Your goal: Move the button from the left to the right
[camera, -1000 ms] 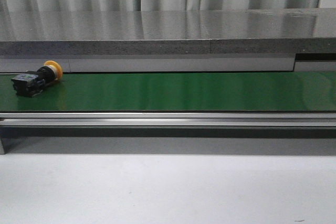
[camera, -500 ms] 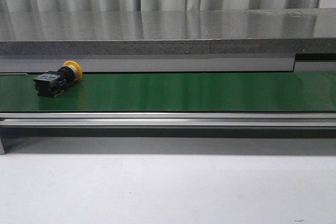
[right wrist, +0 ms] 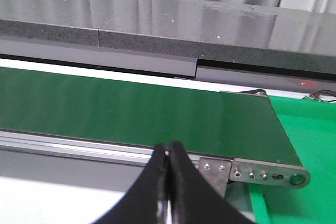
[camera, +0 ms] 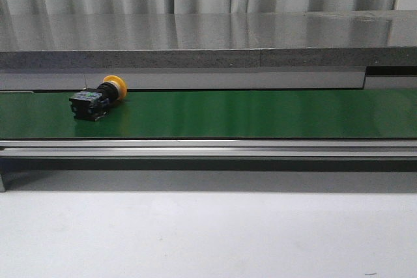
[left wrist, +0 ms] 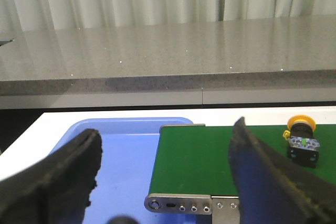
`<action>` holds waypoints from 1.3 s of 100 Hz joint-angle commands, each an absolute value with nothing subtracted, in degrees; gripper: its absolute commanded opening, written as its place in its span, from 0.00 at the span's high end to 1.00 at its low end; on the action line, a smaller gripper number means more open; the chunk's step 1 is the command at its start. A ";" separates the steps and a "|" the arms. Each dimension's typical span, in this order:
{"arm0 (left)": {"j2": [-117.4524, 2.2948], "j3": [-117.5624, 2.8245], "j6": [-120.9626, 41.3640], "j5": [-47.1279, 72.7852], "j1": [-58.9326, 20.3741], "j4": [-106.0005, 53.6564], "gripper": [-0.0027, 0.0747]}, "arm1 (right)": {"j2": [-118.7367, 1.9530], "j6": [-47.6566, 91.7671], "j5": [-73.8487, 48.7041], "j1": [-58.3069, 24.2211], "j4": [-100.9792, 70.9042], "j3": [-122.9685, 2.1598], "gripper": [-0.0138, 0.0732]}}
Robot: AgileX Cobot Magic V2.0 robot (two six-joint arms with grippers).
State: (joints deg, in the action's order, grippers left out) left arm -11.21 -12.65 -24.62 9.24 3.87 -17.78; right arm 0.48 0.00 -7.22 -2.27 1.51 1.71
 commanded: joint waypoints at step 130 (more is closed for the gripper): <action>-11.70 -9.42 -24.47 3.11 -2.54 -18.86 0.96 | 1.47 0.42 0.30 -2.28 1.89 1.54 0.92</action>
State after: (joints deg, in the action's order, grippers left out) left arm -11.09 -7.86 -24.62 7.69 -2.00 -18.02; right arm 0.48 0.00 -5.98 -2.27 1.51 1.71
